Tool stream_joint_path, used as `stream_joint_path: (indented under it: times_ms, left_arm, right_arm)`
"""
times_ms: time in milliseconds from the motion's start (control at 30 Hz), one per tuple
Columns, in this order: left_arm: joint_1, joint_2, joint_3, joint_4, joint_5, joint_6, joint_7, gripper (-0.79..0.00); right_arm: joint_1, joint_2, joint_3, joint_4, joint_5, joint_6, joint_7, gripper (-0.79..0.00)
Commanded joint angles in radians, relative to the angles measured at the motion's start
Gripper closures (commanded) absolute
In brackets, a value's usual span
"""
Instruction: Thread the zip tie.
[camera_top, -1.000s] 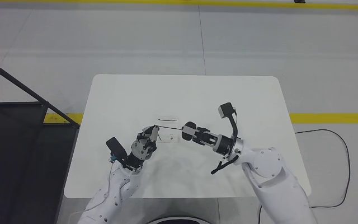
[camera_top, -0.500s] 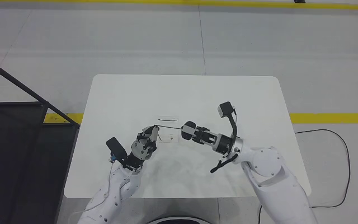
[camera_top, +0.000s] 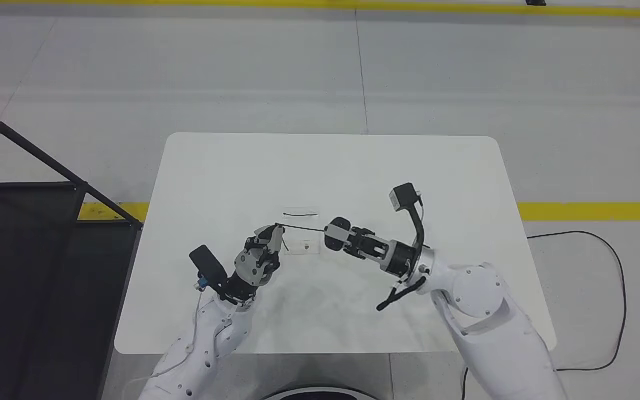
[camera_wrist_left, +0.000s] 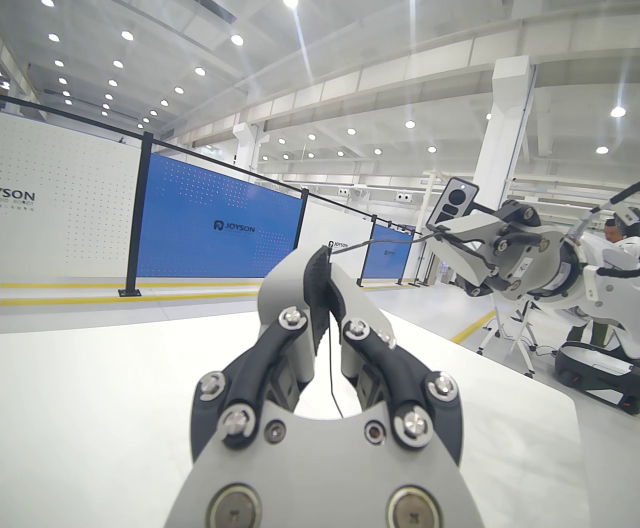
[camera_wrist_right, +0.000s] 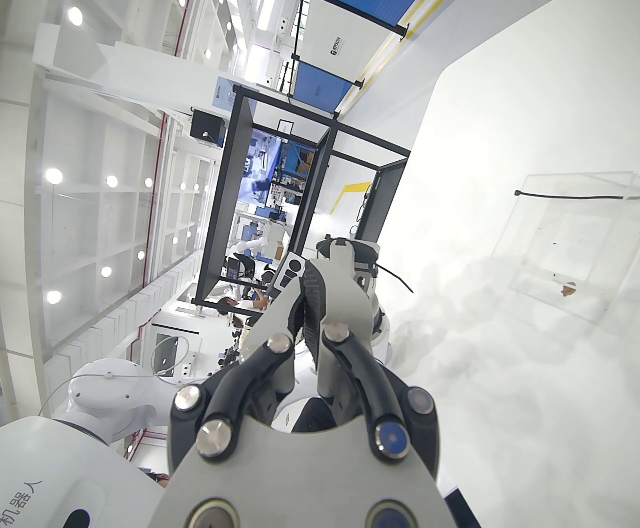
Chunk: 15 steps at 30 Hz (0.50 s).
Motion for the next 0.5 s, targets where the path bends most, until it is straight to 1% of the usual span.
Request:
stream_joint_path:
  times_ms: [0,467]
  left_arm:
    - [0.0,0.0,0.0,0.0,0.0,0.0,0.0,0.0]
    - [0.0,0.0,0.0,0.0,0.0,0.0,0.0,0.0]
  right_arm:
    - [0.0,0.0,0.0,0.0,0.0,0.0,0.0,0.0]
    - [-0.003,0.001,-0.002,-0.001,-0.004,-0.003,0.0,0.0]
